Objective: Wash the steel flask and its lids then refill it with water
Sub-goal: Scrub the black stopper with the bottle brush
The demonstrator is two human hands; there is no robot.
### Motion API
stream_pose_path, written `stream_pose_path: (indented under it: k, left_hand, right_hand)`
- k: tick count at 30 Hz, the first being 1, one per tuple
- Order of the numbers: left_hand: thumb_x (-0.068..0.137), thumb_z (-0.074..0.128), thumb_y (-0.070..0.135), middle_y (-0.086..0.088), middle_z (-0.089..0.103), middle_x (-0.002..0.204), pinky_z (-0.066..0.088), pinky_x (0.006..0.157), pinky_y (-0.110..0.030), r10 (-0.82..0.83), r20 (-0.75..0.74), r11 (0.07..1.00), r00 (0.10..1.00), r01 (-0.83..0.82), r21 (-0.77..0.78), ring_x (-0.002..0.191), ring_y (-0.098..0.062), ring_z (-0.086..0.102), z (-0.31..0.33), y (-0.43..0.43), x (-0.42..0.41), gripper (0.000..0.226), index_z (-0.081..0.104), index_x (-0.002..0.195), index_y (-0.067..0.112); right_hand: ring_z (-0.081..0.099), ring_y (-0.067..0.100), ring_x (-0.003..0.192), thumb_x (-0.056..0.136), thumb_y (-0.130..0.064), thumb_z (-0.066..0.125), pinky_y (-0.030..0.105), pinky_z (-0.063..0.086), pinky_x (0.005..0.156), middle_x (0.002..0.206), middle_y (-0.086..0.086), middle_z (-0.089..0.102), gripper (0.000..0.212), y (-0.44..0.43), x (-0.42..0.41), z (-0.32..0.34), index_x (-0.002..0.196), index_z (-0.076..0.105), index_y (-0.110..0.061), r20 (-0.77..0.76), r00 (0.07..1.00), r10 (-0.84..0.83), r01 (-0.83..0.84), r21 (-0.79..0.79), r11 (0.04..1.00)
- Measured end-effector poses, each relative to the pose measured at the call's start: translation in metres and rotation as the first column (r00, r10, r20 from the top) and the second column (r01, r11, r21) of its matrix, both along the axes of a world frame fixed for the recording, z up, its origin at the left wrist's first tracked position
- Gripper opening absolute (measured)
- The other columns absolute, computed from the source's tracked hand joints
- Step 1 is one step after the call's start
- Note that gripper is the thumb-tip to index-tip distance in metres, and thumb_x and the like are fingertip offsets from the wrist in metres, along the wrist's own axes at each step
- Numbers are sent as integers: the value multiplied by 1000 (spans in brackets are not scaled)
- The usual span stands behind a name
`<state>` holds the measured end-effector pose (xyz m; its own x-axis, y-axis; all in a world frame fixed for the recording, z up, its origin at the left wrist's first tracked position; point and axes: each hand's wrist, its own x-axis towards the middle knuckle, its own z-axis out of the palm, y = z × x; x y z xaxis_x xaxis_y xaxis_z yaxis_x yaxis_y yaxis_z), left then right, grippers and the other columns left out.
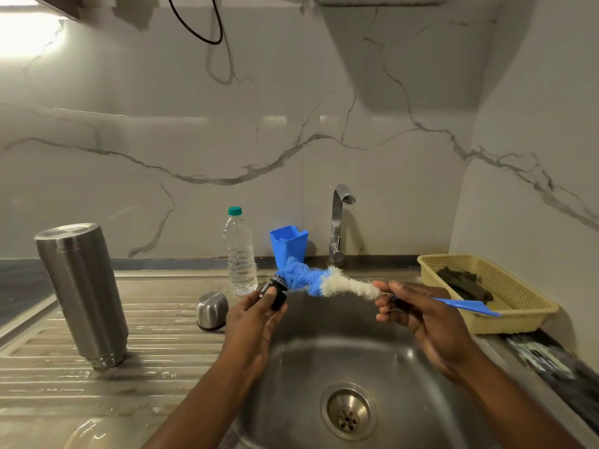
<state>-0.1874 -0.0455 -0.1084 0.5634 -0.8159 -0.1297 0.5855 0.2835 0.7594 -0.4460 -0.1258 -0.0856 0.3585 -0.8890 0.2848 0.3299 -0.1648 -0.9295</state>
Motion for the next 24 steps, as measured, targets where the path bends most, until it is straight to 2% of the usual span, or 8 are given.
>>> stream_pose_path:
  k: [3,7,12,16,20,22,24]
  left_hand:
    - [100,61,1,-24,72,121,60,97,-42,-66,22,998,998,65,17,114,-34,72,1,1,-6,18,66,117,0]
    - [99,62,0,-25,72,121,62,90,-42,-15,-28,1000,999,14,-21,117,-35,70,5,1,-1,19,65,118,-1]
    - [100,61,1,-27,70,126,61,97,-45,-67,-57,998,996,65,-20,121,-37,69,2,1,-4,25,63,124,-2]
    - [101,58,-3,-26,70,125,60,94,-41,-6,-86,997,996,-1,-81,122,-35,67,4,-4,-3,21,63,121,0]
    - [99,60,-5,-29,67,133,61,94,-41,-31,-74,995,997,24,-94,123,-37,68,-3,-6,-12,36,56,134,-5]
    - [99,60,-5,-27,67,131,60,99,-44,-10,-49,996,999,6,-85,123,-37,68,-1,-7,-11,31,57,130,-5]
    - [99,60,-6,-28,66,131,53,110,-49,29,-31,996,999,-32,-81,125,-38,66,-1,-8,-6,27,58,126,-3]
  right_hand:
    - [72,32,84,99,-12,57,37,65,75,96,29,74,26,1,3,-2,104,83,-6,-16,1000,11,-11,-12,1000]
    - [71,29,79,94,-15,60,35,64,71,91,27,73,26,-4,-4,4,101,83,-4,23,1000,-9,9,3,1000]
    - [73,29,81,100,-11,57,36,65,74,95,28,74,27,1,7,-4,101,83,-7,-12,1000,-2,2,7,1000]
    - [71,26,72,96,-15,61,33,63,64,89,27,74,26,-3,-1,1,102,80,0,52,996,-65,62,56,996]
    - [72,28,73,102,-14,58,33,64,65,91,29,75,25,3,10,-7,105,79,-1,-29,999,-41,42,31,999]
    - [71,27,71,102,-13,57,32,64,62,90,28,75,26,4,10,-4,101,80,-2,-5,999,-47,47,50,998]
    - [70,26,67,101,-11,57,32,63,58,87,28,74,27,1,6,1,94,81,-1,43,997,-61,58,76,995]
